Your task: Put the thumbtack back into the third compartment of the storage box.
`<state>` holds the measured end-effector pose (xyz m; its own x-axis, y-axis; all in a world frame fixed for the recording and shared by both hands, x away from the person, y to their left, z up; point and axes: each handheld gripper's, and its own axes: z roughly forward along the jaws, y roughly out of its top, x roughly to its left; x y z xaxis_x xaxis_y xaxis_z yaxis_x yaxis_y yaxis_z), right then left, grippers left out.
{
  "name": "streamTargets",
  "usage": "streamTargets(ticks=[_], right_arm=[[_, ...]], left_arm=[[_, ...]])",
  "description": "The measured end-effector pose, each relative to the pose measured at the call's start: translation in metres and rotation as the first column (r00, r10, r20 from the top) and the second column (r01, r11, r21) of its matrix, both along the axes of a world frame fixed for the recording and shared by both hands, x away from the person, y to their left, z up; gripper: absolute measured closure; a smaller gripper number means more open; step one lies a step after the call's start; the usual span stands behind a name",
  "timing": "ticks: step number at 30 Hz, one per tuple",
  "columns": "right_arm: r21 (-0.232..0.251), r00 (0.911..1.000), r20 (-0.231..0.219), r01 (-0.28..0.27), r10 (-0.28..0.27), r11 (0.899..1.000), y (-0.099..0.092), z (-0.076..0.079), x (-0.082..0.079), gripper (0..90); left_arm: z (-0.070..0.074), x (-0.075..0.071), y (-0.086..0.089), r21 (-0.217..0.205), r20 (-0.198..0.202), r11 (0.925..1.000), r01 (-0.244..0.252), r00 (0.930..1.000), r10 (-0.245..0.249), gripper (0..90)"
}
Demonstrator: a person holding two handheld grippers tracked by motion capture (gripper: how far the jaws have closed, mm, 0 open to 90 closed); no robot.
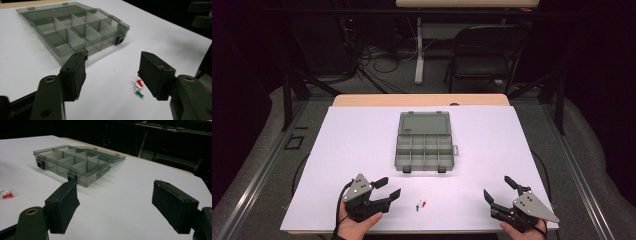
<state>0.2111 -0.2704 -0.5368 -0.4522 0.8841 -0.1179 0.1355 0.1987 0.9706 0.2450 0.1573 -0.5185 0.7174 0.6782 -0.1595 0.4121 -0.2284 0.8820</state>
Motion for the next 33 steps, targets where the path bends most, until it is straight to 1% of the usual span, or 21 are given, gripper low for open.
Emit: streamTargets(ticks=[2,3,4,7,9,10,11,12,14,18,20,22,24,26,28,29,32,33], right_arm=[[0.000,1.0000,0.000,-0.001,0.001,1.000,0.000,0.000,0.000,20.2],[-0.004,1.0000,0.001,-0.001,0.001,1.000,0.000,0.000,0.000,20.2],[-0.009,1.0000,0.000,0.001,-0.001,1.000,0.000,0.000,0.000,20.2],[-0.010,1.0000,0.000,-0.001,0.001,1.000,0.001,0.000,0.001,20.2],[-0.006,1.0000,-0.005,-0.002,0.002,1.000,0.001,0.000,0.001,20.2],[-0.003,1.0000,-0.007,-0.004,0.004,1.000,0.001,0.000,0.000,20.2],[-0.002,1.0000,-0.006,-0.006,0.006,1.000,0.001,0.000,0.000,20.2],[-0.001,0.9999,-0.007,-0.009,0.009,1.000,0.001,0.000,0.000,20.1],[-0.001,0.9999,-0.006,-0.013,0.013,1.000,0.001,0.000,0.000,20.0],[0.002,0.9999,-0.005,-0.016,0.016,1.000,0.002,0.001,-0.001,19.9],[0.004,0.9998,-0.008,-0.017,0.018,1.000,0.002,0.001,-0.002,19.9],[-0.002,0.9998,-0.007,-0.020,0.020,1.000,0.003,0.001,-0.001,19.9],[-0.004,0.9997,-0.010,-0.023,0.023,1.000,0.003,0.000,-0.001,19.8],[-0.005,0.9996,-0.011,-0.025,0.025,1.000,0.004,0.000,-0.001,19.8],[-0.008,0.9996,-0.014,-0.025,0.025,1.000,0.004,0.000,-0.001,19.9],[-0.008,0.9996,-0.014,-0.025,0.025,1.000,0.004,0.000,-0.001,19.8],[-0.004,0.9995,-0.016,-0.027,0.027,1.000,0.003,0.000,-0.001,19.8],[-0.003,0.9995,-0.019,-0.025,0.025,1.000,0.003,-0.001,-0.001,19.9]], left_arm=[[-0.002,0.000,-0.006,0.011,-0.007,0.9999,0.007,1.0000,-0.007,41.8],[-0.002,0.000,-0.006,0.011,-0.007,0.9999,0.007,1.0000,-0.007,41.8],[-0.004,0.000,-0.011,0.009,-0.027,0.9998,0.019,0.9995,-0.019,41.9],[-0.006,0.001,-0.018,0.019,-0.043,0.9993,0.032,0.9986,-0.031,42.0],[-0.008,-0.001,-0.022,0.031,-0.056,0.9992,0.026,0.9981,-0.024,42.0],[-0.008,-0.001,-0.022,0.031,-0.056,0.9992,0.026,0.9981,-0.024,42.0],[-0.010,-0.002,-0.025,0.044,-0.069,0.9987,0.026,0.9973,-0.022,42.9],[-0.012,-0.002,-0.026,0.049,-0.073,0.9983,0.030,0.9970,-0.026,44.5],[-0.014,-0.003,-0.029,0.044,-0.095,0.9985,0.034,0.9951,-0.029,48.0],[-0.018,-0.004,-0.035,0.047,-0.109,0.9978,0.046,0.9932,-0.040,51.8],[-0.023,-0.007,-0.043,0.056,-0.125,0.9963,0.065,0.9905,-0.058,53.3],[-0.027,-0.008,-0.048,0.080,-0.124,0.9939,0.076,0.9901,-0.065,53.9],[-0.030,-0.009,-0.052,0.095,-0.130,0.9920,0.083,0.9890,-0.070,55.6],[-0.031,-0.009,-0.053,0.099,-0.136,0.9921,0.077,0.9887,-0.063,57.4],[-0.035,-0.007,-0.055,0.109,-0.154,0.9914,0.073,0.9864,-0.055,58.8],[-0.037,-0.007,-0.056,0.104,-0.164,0.9920,0.070,0.9851,-0.053,59.6],[-0.039,-0.007,-0.058,0.108,-0.170,0.9918,0.069,0.9841,-0.050,60.8],[-0.039,-0.006,-0.058,0.113,-0.172,0.9907,0.076,0.9835,-0.056,61.0]])
